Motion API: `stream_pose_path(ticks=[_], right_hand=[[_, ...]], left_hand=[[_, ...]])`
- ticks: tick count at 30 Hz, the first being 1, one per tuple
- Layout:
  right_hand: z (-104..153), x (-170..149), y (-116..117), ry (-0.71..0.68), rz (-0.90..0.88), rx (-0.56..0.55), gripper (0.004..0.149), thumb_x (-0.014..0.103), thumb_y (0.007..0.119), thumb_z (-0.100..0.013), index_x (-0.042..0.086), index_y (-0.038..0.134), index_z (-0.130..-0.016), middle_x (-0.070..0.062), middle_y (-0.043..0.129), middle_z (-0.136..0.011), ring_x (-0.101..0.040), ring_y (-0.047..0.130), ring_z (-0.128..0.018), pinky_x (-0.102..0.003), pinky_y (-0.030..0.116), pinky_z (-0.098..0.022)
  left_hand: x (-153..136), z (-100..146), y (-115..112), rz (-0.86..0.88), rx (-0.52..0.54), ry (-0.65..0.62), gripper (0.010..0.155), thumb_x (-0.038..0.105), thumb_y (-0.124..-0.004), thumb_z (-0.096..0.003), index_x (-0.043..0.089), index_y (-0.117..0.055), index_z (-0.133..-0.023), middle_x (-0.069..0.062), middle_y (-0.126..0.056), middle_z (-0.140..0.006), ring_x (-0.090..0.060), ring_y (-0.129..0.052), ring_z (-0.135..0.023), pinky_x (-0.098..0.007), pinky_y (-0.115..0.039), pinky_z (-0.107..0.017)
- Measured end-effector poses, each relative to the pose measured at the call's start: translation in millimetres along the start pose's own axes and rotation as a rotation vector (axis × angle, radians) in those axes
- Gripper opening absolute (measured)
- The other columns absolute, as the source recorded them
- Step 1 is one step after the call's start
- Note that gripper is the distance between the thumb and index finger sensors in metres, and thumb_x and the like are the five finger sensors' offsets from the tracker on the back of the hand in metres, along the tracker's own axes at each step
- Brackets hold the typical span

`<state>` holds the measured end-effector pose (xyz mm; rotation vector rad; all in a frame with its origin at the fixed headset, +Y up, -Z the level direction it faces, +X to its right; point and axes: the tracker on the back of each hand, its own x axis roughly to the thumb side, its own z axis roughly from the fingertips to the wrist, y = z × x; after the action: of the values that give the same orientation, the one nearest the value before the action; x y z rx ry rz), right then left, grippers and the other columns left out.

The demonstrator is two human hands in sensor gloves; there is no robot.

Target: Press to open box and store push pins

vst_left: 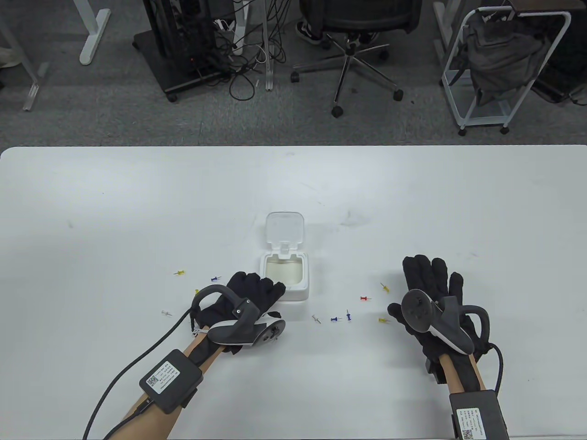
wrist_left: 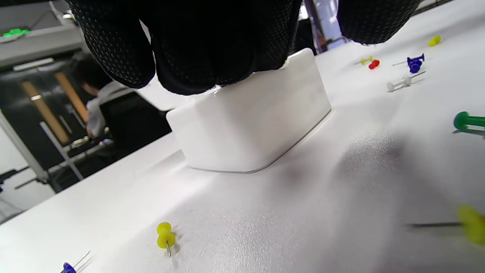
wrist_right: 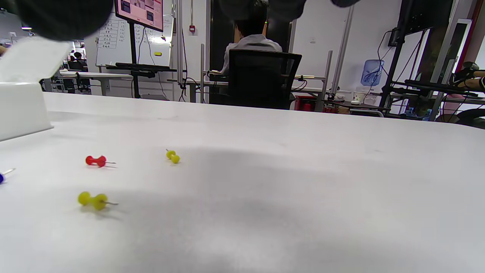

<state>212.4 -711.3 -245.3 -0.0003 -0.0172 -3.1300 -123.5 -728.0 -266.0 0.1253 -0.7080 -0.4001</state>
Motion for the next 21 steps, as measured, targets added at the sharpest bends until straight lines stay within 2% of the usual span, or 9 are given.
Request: stream_pose_path(ticks=[5,8,13,21], right_hand=[[0,0,0,-0.004,-0.009,0.003,0.091,0.062,0.063,-0.041,0.025,0.011,-0.106,-0.009,0.025,-0.124,-0.042,0.030,-0.113,-0.066,0.032,-0.078],[0,-1,0,-0.001,-0.016,-0.001,0.091,0.062,0.063,-0.041,0.025,0.011,-0.106,-0.008,0.024,-0.124,-0.043,0.029,-0.113,-0.067,0.031,-0.078],[-1,-1,0,0.000,-0.023,0.002,0.091,0.062,0.063,-0.041,0.025,0.012,-0.106,-0.008,0.024,-0.124,-0.043,0.029,-0.113,-0.067,0.031,-0.078],[-1,-2,0,0.003,-0.028,0.010,0.091,0.062,0.063,-0.041,0.025,0.011,-0.106,-0.008,0.025,-0.124,-0.043,0.029,-0.113,-0.067,0.031,-0.078]], left_hand=[[-19,-1,-1,0.230,-0.050,0.055,0.064,0.064,-0.058,-0.0547,0.032,-0.064,-0.110,0.007,-0.072,-0.108,-0.026,-0.083,-0.089,-0.056,-0.069,-0.078],[-36,1,2,0.238,-0.020,0.102,0.068,0.065,-0.057,-0.0546,0.030,-0.058,-0.114,0.007,-0.069,-0.111,-0.024,-0.083,-0.090,-0.054,-0.070,-0.078],[-75,1,3,0.310,-0.036,0.236,0.068,0.064,-0.060,-0.0539,0.029,-0.061,-0.113,0.005,-0.069,-0.113,-0.024,-0.084,-0.092,-0.054,-0.071,-0.077],[-110,-3,-24,0.268,-0.126,0.364,0.066,0.060,-0.069,-0.0517,0.029,-0.066,-0.109,0.005,-0.075,-0.110,-0.021,-0.089,-0.088,-0.050,-0.076,-0.075]])
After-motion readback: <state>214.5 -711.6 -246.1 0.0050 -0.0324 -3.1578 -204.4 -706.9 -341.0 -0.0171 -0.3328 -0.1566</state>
